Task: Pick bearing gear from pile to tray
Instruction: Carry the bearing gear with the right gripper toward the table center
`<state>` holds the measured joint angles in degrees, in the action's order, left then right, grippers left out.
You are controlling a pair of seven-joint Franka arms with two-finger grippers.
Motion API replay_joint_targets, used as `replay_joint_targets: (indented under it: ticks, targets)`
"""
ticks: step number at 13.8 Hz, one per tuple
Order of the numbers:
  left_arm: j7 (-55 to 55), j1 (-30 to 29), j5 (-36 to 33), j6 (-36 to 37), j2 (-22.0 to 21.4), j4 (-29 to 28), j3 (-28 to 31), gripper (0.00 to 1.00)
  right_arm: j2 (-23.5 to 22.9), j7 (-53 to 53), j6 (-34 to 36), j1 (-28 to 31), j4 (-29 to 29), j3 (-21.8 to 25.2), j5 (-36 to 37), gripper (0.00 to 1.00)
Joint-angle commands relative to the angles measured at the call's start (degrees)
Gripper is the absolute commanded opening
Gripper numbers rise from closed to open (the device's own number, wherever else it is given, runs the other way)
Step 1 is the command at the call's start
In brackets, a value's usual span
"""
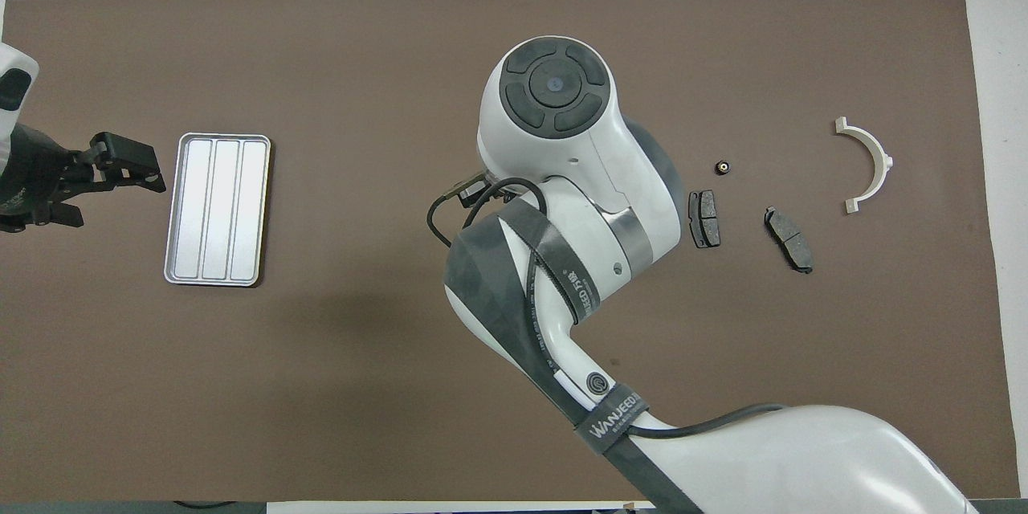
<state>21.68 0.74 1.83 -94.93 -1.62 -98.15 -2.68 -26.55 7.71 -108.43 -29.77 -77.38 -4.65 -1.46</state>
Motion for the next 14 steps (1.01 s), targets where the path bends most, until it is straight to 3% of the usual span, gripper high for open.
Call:
replay_joint_targets:
  ticks: [1,10,14]
  targets:
    - [0.9,0.4,1.0,-1.9,-2.2,-2.9,0.6,1.0,-3.4,2.0,-3.3,-1.5,1.0,0.0,-0.2,0.0]
    - [2.9,0.5,1.1,-5.0,-3.9,-6.8,0.4,1.0,-5.7,2.0,-16.5,-1.6,-9.0,0.0,0.7,0.0]
    - [5.9,0.5,1.1,-6.4,-3.9,-8.1,0.4,1.0,-7.3,2.0,-19.0,-2.3,-9.3,0.0,0.8,0.0]
